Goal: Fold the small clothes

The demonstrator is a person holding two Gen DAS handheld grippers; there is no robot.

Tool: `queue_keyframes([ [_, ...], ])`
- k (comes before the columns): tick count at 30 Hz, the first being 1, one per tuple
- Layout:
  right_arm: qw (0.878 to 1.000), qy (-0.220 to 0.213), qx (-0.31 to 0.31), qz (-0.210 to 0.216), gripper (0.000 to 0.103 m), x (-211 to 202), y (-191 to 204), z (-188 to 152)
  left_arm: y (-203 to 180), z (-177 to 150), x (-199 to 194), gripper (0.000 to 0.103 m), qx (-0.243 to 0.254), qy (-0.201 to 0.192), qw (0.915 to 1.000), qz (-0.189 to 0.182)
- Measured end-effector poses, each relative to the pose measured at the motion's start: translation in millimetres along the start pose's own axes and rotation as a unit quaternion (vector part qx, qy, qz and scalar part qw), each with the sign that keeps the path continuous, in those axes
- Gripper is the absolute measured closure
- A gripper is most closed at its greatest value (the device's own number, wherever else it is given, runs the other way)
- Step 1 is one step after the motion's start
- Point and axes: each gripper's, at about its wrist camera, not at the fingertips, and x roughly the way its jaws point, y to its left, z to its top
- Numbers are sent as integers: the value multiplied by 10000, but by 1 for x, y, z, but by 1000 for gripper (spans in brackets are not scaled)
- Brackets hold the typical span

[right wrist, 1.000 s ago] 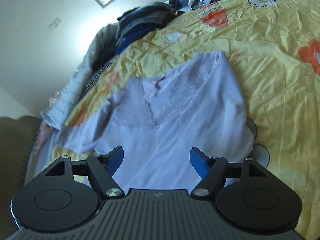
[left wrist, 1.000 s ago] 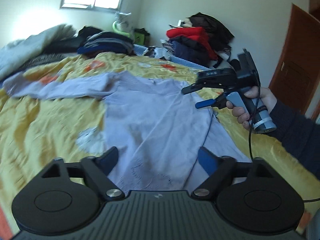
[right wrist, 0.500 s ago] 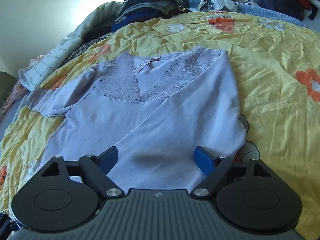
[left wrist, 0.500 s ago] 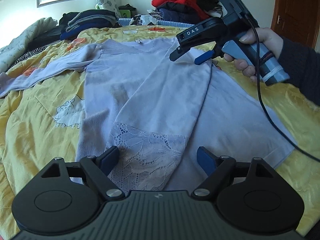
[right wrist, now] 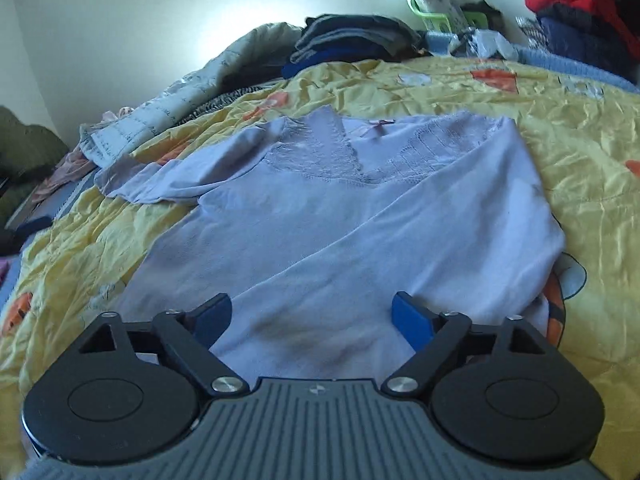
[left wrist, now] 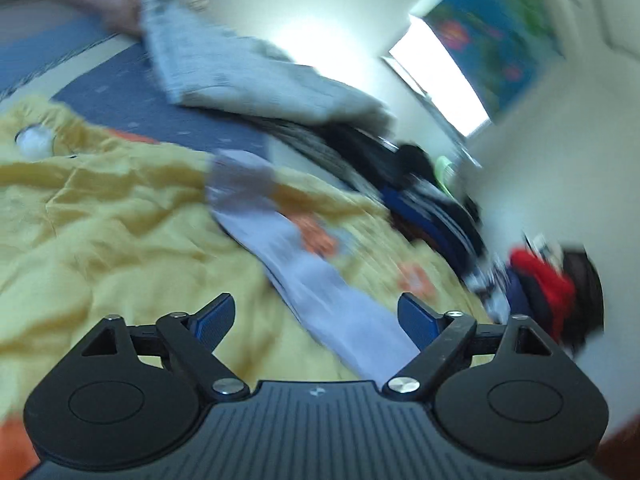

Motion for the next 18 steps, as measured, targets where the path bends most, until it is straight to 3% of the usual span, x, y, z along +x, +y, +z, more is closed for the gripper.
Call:
queue_keyframes([
  [3, 9981, -141, -582, -138, 2, 4, 14, -13, 33, 34, 48, 13, -786, 53, 9963, 329],
  [5, 9978, -113, -623, -171, 3, 6, 17, -11, 45, 48, 70, 13, -967, -52, 9935, 606],
  [7, 9987, -170, -482, -77, 3, 4, 13, -11, 51, 57, 87, 13, -973, -164, 9916, 837],
  [13, 9993, -266, -257, 103, 3, 1, 5, -11, 50, 75, 122, 13, -637, -157, 9946, 803],
  [18, 9993, -292, -193, 157, 3, 0, 4, -11, 44, 74, 127, 16, -437, -221, 9961, 728],
])
